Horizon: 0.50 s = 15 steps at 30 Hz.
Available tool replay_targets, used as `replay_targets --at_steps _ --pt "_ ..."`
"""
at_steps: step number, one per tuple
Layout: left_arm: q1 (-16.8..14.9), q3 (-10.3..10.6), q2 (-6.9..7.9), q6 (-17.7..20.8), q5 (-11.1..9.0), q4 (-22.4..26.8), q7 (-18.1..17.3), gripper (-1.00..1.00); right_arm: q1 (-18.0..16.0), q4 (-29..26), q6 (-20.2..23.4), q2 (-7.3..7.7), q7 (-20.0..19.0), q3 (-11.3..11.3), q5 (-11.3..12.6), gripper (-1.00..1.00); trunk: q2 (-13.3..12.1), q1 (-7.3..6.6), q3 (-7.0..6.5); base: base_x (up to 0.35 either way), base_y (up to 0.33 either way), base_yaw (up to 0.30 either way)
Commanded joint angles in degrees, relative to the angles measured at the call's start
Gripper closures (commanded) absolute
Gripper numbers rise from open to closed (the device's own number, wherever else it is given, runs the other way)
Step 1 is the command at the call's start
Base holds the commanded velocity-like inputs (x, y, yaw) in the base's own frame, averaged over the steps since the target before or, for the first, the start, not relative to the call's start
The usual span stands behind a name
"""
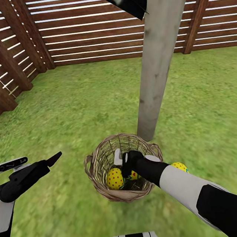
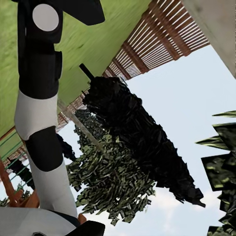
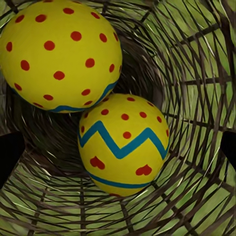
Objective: Take the three Easter eggs out of the wicker basket on the lawn in the garden, then place them on the lawn next to a single tree (choose any tree) so that all three eggs are next to the same tree and none are left in the basket.
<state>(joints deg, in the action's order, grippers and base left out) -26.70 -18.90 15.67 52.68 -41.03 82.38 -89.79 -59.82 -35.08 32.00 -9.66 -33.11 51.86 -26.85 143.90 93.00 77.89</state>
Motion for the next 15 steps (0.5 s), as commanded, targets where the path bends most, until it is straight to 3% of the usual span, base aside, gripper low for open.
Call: replay_targets --at_steps 1,15 --pt "0.0 0.0 0.01 0.6 0.0 0.0 -0.2 -1.00 0.0 -0.1 0.1 0.03 -0.4 0.1 -0.6 -1.00 0.0 -0.01 0.04 0.000 0.000 0.000" --pt "0.0 0.0 0.02 0.6 0.0 0.1 -0.2 -1.00 0.0 -0.1 0.0 0.01 4.6 0.1 -0.6 -1.00 0.2 0.35 3.14 0.000 0.000 0.000"
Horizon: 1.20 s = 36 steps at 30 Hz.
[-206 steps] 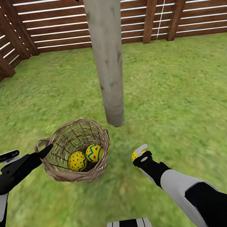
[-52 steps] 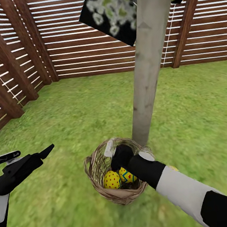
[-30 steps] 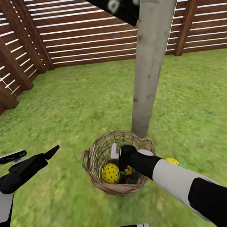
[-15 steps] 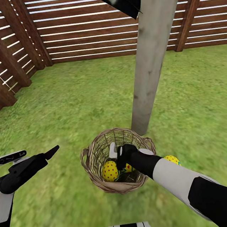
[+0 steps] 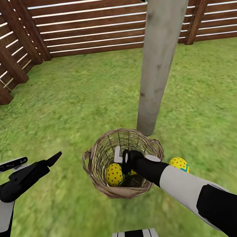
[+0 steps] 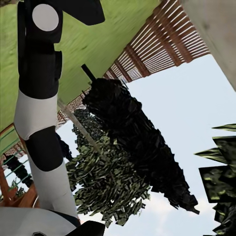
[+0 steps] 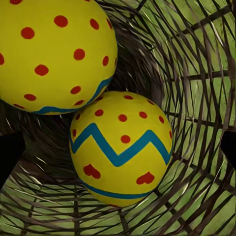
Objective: Take the three Easter eggs out of the wicker basket on the lawn in the garden, then place them on the lawn next to a single tree (choose any tree) so that all three eggs are next to the same tree and none are left in the basket.
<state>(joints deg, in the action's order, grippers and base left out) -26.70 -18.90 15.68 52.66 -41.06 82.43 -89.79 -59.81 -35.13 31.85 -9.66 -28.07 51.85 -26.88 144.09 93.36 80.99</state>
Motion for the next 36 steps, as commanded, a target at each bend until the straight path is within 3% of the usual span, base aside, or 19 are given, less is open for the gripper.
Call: replay_targets --at_steps 1,7,11,18,31,34,36 --pt "0.0 0.0 0.04 0.6 0.0 0.0 -0.2 -1.00 0.0 -0.1 0.1 0.02 -0.1 0.1 -0.6 -1.00 0.0 0.01 0.27 0.000 0.000 0.000" --pt "0.0 0.0 0.02 0.7 0.0 0.0 -0.2 -1.00 0.0 -0.1 0.1 0.08 3.5 -1.1 -0.6 -1.00 0.1 0.17 1.60 0.000 0.000 0.000" --pt "0.0 0.0 0.05 0.7 0.0 -0.1 -0.2 -1.00 0.0 0.0 0.0 0.08 3.8 -2.7 -0.6 -1.00 0.2 0.24 2.26 0.000 0.000 0.000" --pt "0.0 -0.1 0.13 0.6 0.0 -0.1 -0.2 -1.00 0.0 0.0 0.2 0.06 3.8 -3.6 -0.6 -1.00 0.2 0.40 3.59 0.000 0.000 0.000" --pt "0.0 -0.1 0.23 0.6 0.0 -0.1 -0.2 -1.00 0.0 0.1 0.7 0.08 3.9 -4.0 -0.6 -1.00 0.4 0.73 6.47 0.000 0.000 0.000" --pt "0.0 -0.1 0.25 0.6 0.0 -0.2 -0.2 -1.00 0.0 0.2 0.8 0.08 4.0 -4.2 -0.6 -1.00 0.4 0.73 6.47 0.000 0.000 0.000" --pt "0.0 -0.1 0.26 0.6 -0.1 -0.2 -0.2 -1.00 0.0 0.2 0.8 0.08 4.0 -5.5 -0.7 -1.00 0.4 0.73 6.47 0.000 0.000 0.000"
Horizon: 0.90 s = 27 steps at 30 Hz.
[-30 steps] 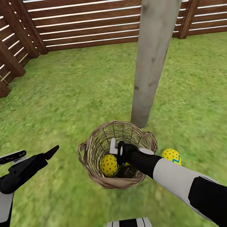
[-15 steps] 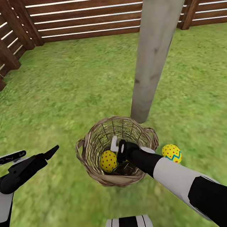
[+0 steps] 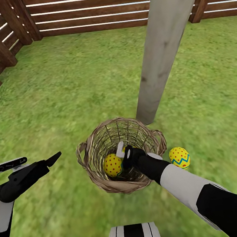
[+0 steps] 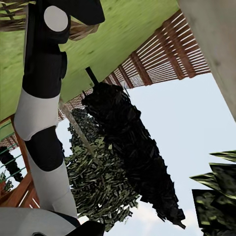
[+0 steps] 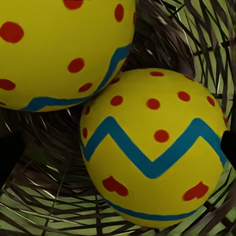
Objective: Take the three Easter eggs out of the wicker basket on the lawn in the garden, then place them on the lawn next to a single tree (choose any tree) so that all three eggs are next to the same tree and none are left in the basket.
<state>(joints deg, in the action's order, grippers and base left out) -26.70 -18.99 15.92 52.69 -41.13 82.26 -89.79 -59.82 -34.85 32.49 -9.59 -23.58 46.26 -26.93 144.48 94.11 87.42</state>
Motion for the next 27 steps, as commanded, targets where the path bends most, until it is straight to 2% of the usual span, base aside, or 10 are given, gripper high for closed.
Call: replay_targets --at_steps 1,2,5,16,21,23,27 --pt "0.0 0.0 0.02 0.6 0.0 0.0 -0.2 -1.00 0.0 -0.1 0.2 0.01 -0.4 -0.6 -0.7 -1.00 0.0 -0.01 0.04 0.000 0.000 0.000" --pt "0.0 0.0 0.00 0.6 0.0 0.0 -0.2 -1.00 0.0 -0.1 0.2 0.01 -0.5 -1.4 -0.8 -1.00 0.0 -0.01 0.04 0.000 0.000 0.000" --pt "0.0 0.0 0.01 0.6 0.0 0.0 -0.2 -1.00 0.0 -0.1 0.2 0.01 -0.5 -2.2 -0.8 -1.00 0.0 -0.01 0.04 0.000 0.000 0.000" --pt "0.0 0.0 -0.01 0.7 0.1 0.0 -0.2 -1.00 -0.1 0.1 0.2 0.14 -0.4 -3.3 -0.9 -1.00 0.0 -0.01 0.04 0.000 0.000 0.000" --pt "0.0 0.0 -0.01 0.7 0.1 0.0 -0.2 -1.00 -0.1 0.3 0.3 0.18 2.0 -3.3 -0.9 -1.00 0.0 -0.01 0.04 0.000 0.000 0.000" --pt "0.0 0.0 -0.01 0.7 0.1 0.0 -0.2 -1.00 -0.1 0.4 0.3 0.19 2.5 -3.3 -0.9 -1.00 0.0 0.04 0.48 0.000 0.000 0.000" --pt "0.0 0.0 -0.01 0.7 0.1 0.0 -0.2 -1.00 -0.2 0.4 0.3 0.19 2.6 -4.5 -0.9 -1.00 0.1 0.07 0.70 0.000 0.000 0.000"
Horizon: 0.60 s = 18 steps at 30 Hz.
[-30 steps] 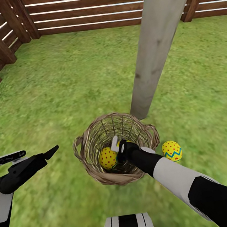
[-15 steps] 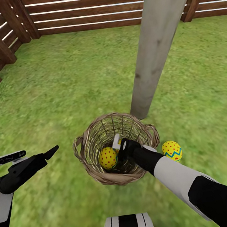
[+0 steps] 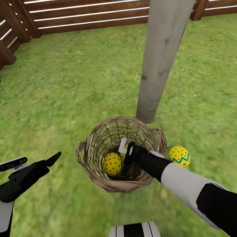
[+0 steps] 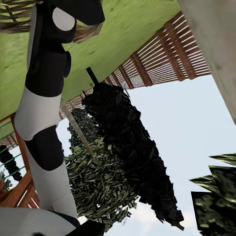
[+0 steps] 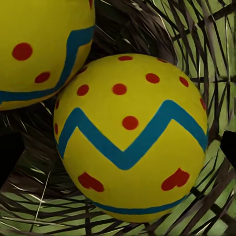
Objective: Take the three Easter eggs out of the wicker basket on the lawn in the garden, then place them on the lawn next to a single tree (choose any tree) so that all three eggs are next to the same tree and none are left in the basket.
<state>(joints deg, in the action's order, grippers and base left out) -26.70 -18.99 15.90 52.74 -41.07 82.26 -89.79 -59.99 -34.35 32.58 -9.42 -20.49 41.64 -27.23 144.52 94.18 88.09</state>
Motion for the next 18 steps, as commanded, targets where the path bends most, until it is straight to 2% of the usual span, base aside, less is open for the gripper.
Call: replay_targets --at_steps 1,5,12,18 --pt "0.0 0.0 0.01 0.6 0.0 0.0 -0.2 -1.00 0.0 -0.1 0.2 0.01 -0.4 -0.4 -0.6 -1.00 0.0 0.02 0.26 0.000 0.000 0.000" --pt "0.0 0.0 0.01 0.6 0.0 0.0 -0.2 -1.00 -0.1 0.0 0.2 0.01 -0.4 -0.8 -0.6 -1.00 0.1 0.12 1.14 0.000 0.000 0.000" --pt "0.0 0.0 0.01 0.6 0.0 0.0 -0.2 -1.00 -0.2 0.0 0.2 0.01 -0.4 -0.9 -0.6 -1.00 0.1 0.12 1.14 0.000 0.000 0.000" --pt "0.0 0.0 0.01 0.6 0.0 0.0 -0.2 -1.00 -0.4 -0.4 0.2 0.05 -0.5 -2.2 -0.6 -1.00 0.1 0.12 1.14 0.000 0.000 0.000"
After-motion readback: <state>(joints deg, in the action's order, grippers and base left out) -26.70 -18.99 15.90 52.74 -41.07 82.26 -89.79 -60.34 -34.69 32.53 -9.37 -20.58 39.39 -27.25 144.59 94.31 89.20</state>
